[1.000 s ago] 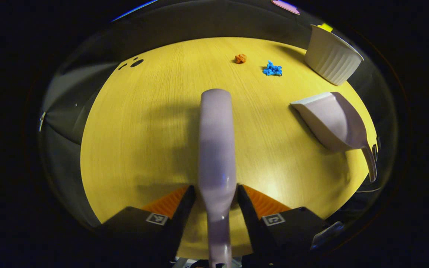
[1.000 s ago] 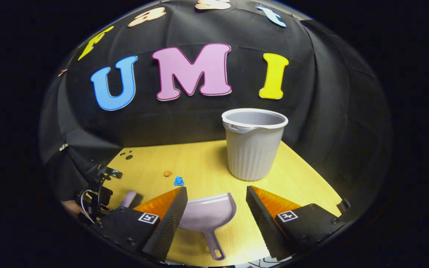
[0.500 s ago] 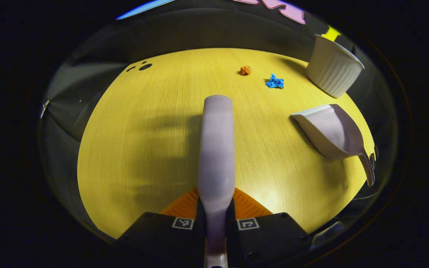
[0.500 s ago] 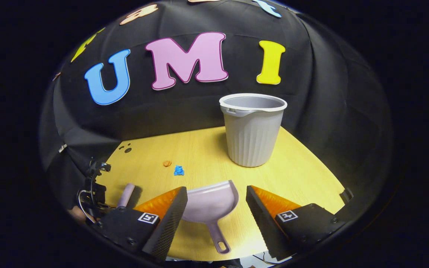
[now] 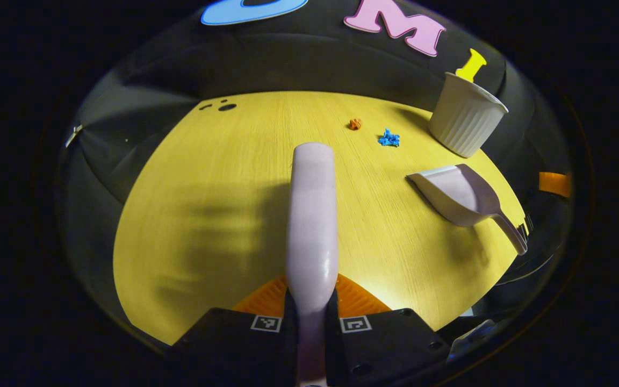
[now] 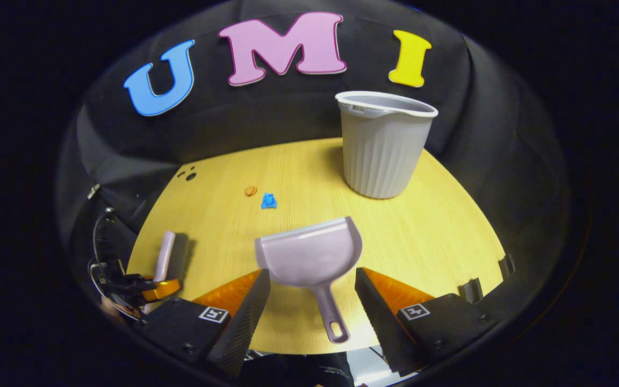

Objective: Pick up the small broom and dustpan from the desktop, sweep the trash into the dustpan with the broom, and then empty the trash into the garbage bin.

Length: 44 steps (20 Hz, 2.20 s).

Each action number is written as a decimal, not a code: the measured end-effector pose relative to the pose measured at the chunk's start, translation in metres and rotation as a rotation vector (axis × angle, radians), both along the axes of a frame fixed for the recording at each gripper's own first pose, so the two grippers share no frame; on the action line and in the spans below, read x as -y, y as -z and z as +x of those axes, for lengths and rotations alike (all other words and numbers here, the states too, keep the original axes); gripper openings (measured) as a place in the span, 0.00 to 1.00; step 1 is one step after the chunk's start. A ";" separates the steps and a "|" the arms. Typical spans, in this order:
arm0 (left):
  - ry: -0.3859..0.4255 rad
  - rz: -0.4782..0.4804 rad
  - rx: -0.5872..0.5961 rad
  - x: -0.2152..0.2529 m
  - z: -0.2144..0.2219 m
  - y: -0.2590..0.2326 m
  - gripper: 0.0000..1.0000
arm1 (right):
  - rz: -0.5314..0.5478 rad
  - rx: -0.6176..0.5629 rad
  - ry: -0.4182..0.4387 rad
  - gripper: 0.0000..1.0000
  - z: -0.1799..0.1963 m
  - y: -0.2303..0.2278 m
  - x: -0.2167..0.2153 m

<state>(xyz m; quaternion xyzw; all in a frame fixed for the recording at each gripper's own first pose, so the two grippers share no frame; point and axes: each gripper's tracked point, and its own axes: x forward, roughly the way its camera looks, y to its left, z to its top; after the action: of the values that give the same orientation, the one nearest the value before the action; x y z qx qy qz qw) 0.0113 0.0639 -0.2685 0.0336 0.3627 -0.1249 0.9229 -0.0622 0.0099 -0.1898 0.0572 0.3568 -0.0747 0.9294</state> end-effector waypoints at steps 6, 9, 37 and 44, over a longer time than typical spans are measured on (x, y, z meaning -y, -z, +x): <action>-0.033 -0.033 0.049 -0.013 -0.030 -0.026 0.25 | -0.016 -0.203 -0.043 0.99 -0.013 0.060 0.005; -0.055 -0.038 0.044 -0.014 -0.037 -0.029 0.25 | -0.022 -0.270 -0.055 0.99 -0.009 0.093 0.012; 0.036 0.196 -0.155 0.032 0.132 -0.029 0.25 | 0.065 -0.454 -0.198 0.36 0.028 0.156 0.021; 0.181 0.368 -0.152 0.056 0.224 -0.019 0.25 | 0.007 -0.455 -0.326 0.39 0.030 0.146 0.049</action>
<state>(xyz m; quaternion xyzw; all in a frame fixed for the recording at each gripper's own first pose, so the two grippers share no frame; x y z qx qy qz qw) 0.2354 0.0077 -0.2491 0.2245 0.4433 -0.1408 0.8563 -0.0322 -0.0390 -0.3354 -0.0158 0.5610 0.0662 0.8250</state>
